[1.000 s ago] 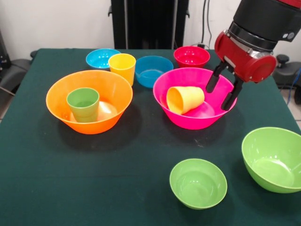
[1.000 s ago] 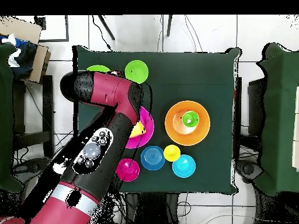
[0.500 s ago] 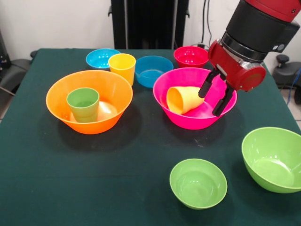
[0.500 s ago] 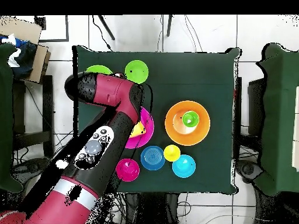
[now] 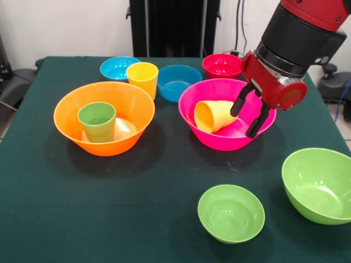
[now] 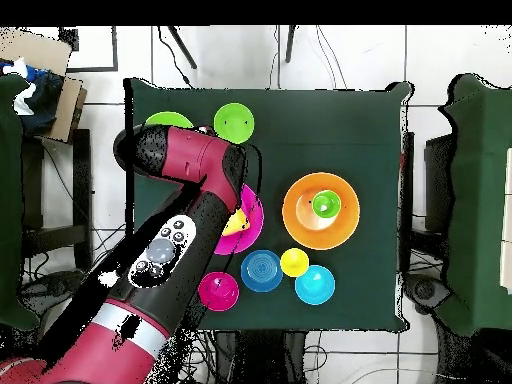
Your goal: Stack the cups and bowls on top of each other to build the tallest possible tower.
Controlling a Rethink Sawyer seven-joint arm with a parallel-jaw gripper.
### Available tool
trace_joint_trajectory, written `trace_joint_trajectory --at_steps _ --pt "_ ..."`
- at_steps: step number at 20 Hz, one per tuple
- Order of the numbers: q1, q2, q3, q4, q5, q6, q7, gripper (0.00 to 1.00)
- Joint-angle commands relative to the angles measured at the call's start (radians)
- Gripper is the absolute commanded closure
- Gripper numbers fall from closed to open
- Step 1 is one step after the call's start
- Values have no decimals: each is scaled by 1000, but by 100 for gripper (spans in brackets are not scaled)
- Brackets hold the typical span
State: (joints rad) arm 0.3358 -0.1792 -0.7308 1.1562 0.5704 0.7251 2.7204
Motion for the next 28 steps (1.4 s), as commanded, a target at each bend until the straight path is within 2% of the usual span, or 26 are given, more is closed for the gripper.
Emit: trace_joint_trajectory --at_steps 1,9,18,21,28 --pt "12 5 78 -7 10 -10 203 0" --pt "12 33 89 6 12 -75 202 0" --pt "7 38 78 -14 21 -48 212 0" --pt "-2 22 76 -14 16 -25 195 0" --pt "-32 -36 60 -51 12 116 173 0"
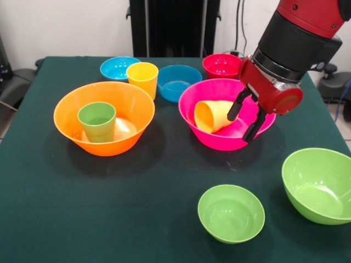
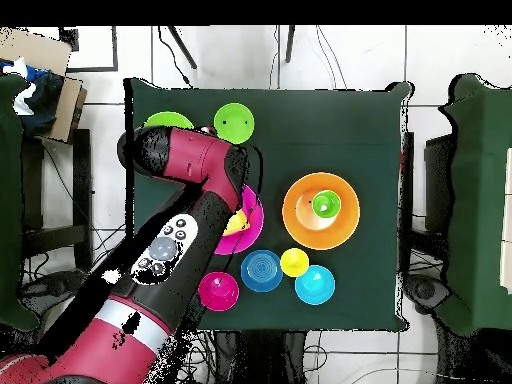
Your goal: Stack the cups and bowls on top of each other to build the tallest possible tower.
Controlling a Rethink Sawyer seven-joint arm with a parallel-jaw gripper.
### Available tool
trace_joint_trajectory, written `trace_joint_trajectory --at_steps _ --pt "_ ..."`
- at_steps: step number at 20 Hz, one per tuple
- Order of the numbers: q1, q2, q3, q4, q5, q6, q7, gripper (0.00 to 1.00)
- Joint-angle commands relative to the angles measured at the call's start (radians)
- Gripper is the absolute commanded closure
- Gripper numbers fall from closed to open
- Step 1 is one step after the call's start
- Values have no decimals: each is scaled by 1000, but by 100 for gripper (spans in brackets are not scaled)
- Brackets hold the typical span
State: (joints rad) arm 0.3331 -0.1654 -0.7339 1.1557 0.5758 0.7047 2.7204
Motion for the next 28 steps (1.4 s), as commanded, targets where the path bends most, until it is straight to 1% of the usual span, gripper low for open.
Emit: trace_joint_trajectory --at_steps 1,5,10,12,15,17,18,19,24,28 --pt "-33 -53 65 -55 7 147 171 0" --pt "-56 -41 65 -98 10 182 177 0" --pt "-122 11 77 -202 6 205 150 0" --pt "-153 55 72 -287 14 226 162 0" --pt "-196 135 34 -430 29 266 209 0" --pt "-212 177 6 -495 38 284 237 0" --pt "-213 189 -5 -511 42 286 248 0" --pt "-215 200 -15 -524 46 287 253 0" --pt "-188 208 -17 -503 68 267 255 0" --pt "-158 172 -8 -456 78 305 248 0"
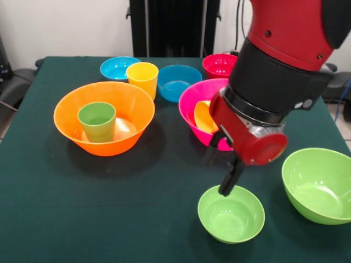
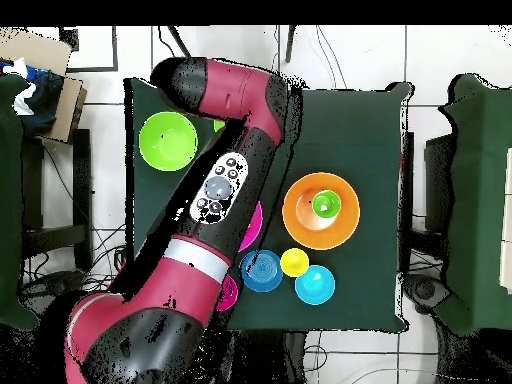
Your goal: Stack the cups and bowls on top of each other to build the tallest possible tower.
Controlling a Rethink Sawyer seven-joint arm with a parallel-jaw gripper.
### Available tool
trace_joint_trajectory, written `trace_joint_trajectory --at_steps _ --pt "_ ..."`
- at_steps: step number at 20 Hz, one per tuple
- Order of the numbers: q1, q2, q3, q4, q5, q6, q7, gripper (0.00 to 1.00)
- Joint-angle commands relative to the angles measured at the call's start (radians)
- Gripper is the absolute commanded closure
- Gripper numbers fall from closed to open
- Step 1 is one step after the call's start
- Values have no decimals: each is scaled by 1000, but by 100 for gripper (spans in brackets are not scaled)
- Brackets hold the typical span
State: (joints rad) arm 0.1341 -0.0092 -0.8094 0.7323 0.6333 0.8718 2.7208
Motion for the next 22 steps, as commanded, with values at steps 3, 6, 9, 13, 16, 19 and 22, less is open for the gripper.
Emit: trace_joint_trajectory --at_steps 3,6,9,13,16,19,22 --pt "58 -15 72 7 22 163 239 0" --pt "80 -54 87 67 28 174 231 0" --pt "107 -100 94 137 28 191 218 0" --pt "135 -161 98 231 14 196 178 0" --pt "143 -174 104 279 2 163 155 0" --pt "151 -192 107 330 -13 134 129 0" --pt "157 -227 117 400 -29 99 83 0"
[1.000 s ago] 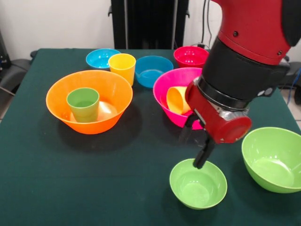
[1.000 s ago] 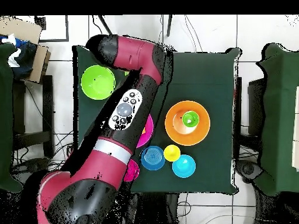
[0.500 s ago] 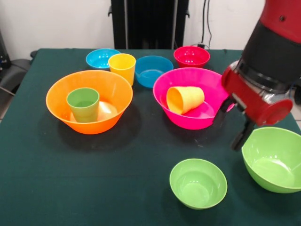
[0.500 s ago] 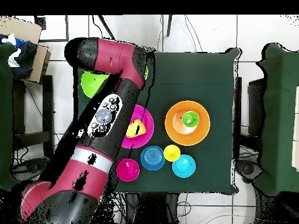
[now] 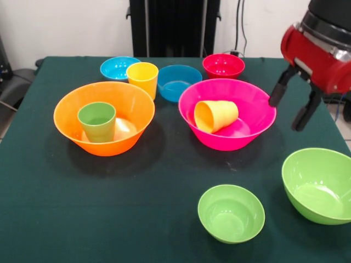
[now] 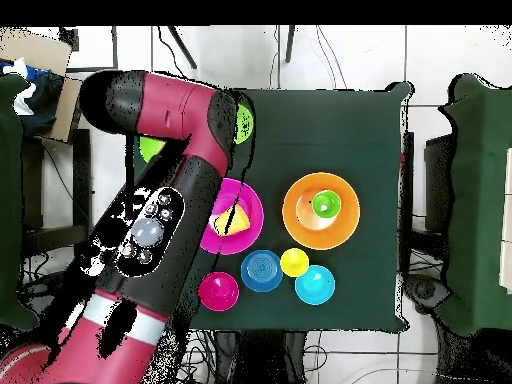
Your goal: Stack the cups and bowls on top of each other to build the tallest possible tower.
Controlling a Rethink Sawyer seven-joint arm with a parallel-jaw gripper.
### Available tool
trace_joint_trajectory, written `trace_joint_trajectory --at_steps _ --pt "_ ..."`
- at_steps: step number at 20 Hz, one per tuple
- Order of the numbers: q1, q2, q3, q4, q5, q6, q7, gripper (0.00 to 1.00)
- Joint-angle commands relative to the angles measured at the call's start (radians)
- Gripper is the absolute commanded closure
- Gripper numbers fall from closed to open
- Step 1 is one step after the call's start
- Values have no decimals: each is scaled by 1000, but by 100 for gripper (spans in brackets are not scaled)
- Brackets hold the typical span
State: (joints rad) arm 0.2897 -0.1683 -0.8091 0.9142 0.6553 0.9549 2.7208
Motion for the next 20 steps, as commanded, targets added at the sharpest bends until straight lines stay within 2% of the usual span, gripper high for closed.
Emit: trace_joint_trajectory --at_steps 1,10,20 --pt "3 -74 118 229 -55 9 76 0" --pt "-1 -79 127 246 -65 -20 71 0" --pt "1 -62 116 212 -67 2 103 0"
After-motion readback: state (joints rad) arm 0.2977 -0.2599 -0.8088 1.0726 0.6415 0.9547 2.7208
